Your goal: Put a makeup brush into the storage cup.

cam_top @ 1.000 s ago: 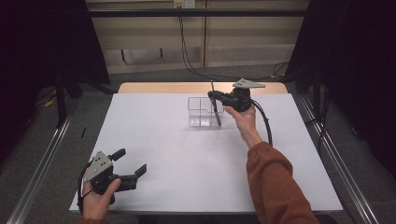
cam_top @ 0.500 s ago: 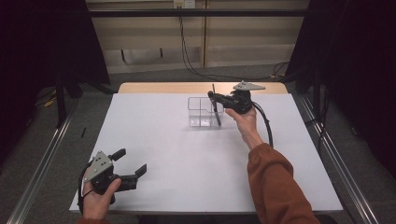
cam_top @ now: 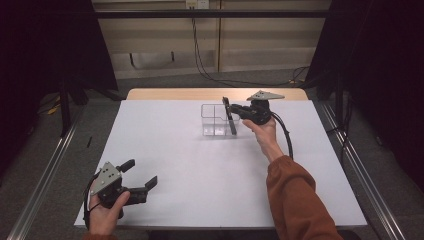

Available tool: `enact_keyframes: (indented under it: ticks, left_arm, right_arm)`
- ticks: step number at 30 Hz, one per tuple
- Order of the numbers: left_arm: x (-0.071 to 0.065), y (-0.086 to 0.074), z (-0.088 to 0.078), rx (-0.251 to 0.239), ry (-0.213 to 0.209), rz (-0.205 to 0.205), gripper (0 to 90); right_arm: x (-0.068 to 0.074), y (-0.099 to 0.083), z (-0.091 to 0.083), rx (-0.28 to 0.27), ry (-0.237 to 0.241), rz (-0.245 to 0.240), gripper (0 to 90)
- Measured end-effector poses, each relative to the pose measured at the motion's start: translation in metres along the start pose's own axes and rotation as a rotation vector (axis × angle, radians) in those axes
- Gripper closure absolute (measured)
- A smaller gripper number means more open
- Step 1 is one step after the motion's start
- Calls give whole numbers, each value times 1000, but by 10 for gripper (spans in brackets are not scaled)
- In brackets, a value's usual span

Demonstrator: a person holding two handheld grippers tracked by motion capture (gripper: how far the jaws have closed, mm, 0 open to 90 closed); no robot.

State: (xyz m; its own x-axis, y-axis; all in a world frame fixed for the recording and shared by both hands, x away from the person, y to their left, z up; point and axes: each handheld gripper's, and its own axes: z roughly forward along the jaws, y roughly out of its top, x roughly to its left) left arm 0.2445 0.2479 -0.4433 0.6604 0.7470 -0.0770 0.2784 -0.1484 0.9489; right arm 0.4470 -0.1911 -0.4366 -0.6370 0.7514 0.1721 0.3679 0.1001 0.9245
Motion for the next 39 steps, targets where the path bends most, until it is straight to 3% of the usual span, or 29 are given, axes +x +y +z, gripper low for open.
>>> enact_keyframes:
  ticks: [4, 11, 22, 27, 29, 32, 39]
  left_arm:
    - [0, 0, 0, 0, -1, 2, 35]
    - [1, 1, 2, -4, 5, -12, 35]
    - [3, 2, 6, -5, 2, -13, 35]
    - [3, 2, 5, -7, 7, -15, 35]
    - [2, 2, 4, -11, 12, -19, 35]
    - [3, 2, 4, -10, 11, -11, 35]
    - [2, 2, 1, -16, 12, -11, 35]
  right_arm:
    - [0, 0, -1, -3, 0, 0, 812]
    - [4, 2, -3, -6, 6, -13, 666]
    - [10, 6, -13, -18, 6, -45, 322]
    - [12, 5, -17, -26, 7, -31, 165]
    - [12, 4, -18, -29, -12, -21, 56]
    - [11, 1, -22, -36, -8, -4, 4]
    - [11, -2, -28, -18, -9, 9, 23]
